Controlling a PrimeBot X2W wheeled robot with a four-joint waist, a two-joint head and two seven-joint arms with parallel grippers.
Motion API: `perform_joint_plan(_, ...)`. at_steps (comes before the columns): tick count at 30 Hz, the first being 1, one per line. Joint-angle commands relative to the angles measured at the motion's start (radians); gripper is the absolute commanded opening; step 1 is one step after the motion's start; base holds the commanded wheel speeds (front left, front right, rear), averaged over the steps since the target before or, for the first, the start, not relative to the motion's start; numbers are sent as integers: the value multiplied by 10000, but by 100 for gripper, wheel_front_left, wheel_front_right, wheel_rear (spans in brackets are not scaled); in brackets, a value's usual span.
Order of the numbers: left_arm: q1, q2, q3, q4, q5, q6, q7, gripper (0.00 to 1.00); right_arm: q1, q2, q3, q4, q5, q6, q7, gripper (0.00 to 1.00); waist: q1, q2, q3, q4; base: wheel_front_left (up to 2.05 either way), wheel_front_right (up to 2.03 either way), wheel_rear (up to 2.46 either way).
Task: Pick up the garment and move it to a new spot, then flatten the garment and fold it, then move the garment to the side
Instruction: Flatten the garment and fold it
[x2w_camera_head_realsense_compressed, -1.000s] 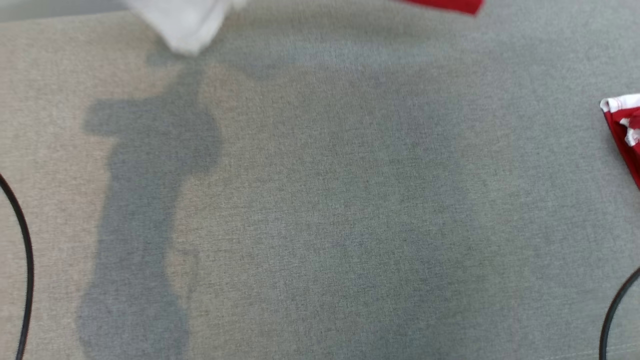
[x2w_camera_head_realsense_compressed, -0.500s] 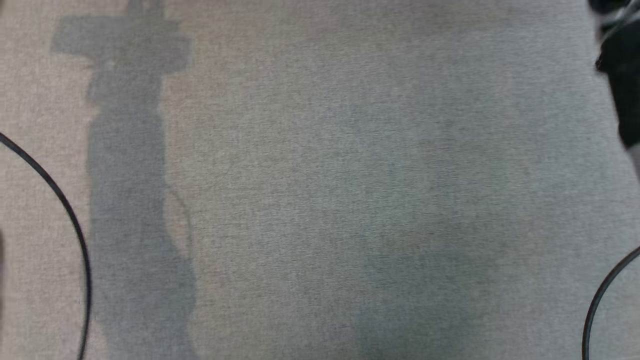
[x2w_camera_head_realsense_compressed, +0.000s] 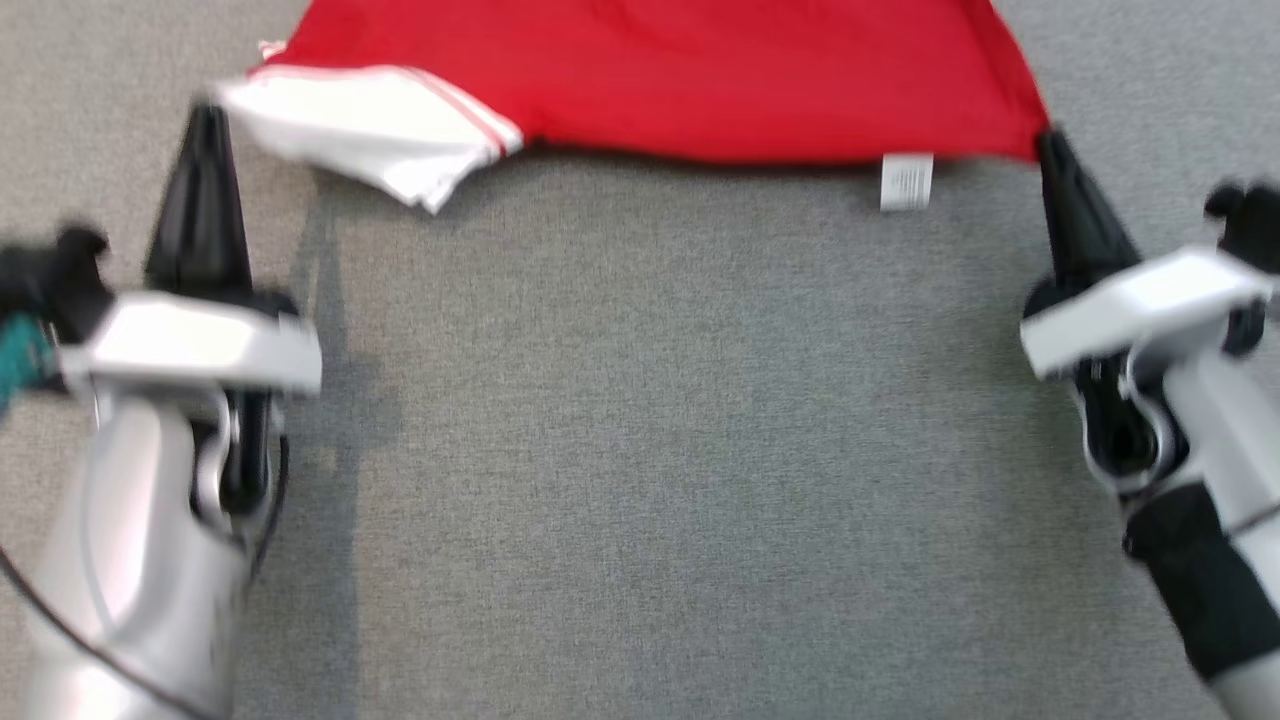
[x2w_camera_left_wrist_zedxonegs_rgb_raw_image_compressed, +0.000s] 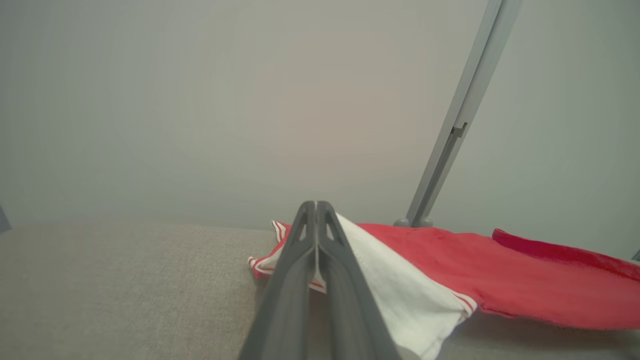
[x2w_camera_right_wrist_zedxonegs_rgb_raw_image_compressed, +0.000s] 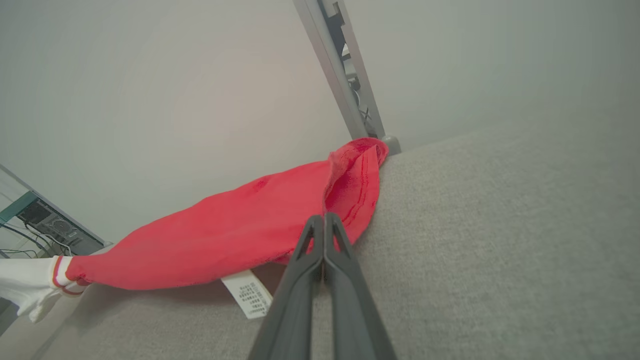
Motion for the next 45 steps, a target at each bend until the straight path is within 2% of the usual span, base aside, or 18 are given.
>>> perform_joint_plan(1,651,72,96,-415,119,112,-30,0,579,-30,-190,-264,-84,1,-59,0,0,0,-369,-71,0,0,0)
perform_joint_plan(6,3321,232,204,-2130,37,540,368,0,2759,144,-1046,-1348,-447,1,-61,0,0,0,-1103,-44,0,0,0)
perform_joint_plan(7,3321,232,204,-2130,37,540,368,0,2759,144,-1046,-1348,-447,1,-61,0,0,0,-1103,-44,0,0,0)
perform_joint_plan(16,7002,789,-28,-5903,-72,1529,3045,0,6048,292,-2314,-2559,-870,-1,-46,0,0,0,-2429,390,0,0,0)
perform_joint_plan(22,8537,1110,-104,-8132,-7,2273,4657,0,7739,434,-3304,-3295,-1375,1,380,0,0,0,-3085,726,0,0,0)
perform_joint_plan(27,9161,1334,-79,-9466,200,2714,5406,0,8867,851,-4112,-4374,-2033,-1,1266,0,0,0,-3193,829,0,0,0)
perform_joint_plan(35,9217,1456,-116,-9802,251,2882,5858,0,9459,1535,-4863,-5815,-2909,1,2780,0,0,0,-3082,594,0,0,0)
perform_joint_plan(45,7703,1549,-118,-9088,-146,2337,5820,0,8331,1674,-5181,-7126,-3493,1,4874,0,0,0,-2036,95,0,0,0)
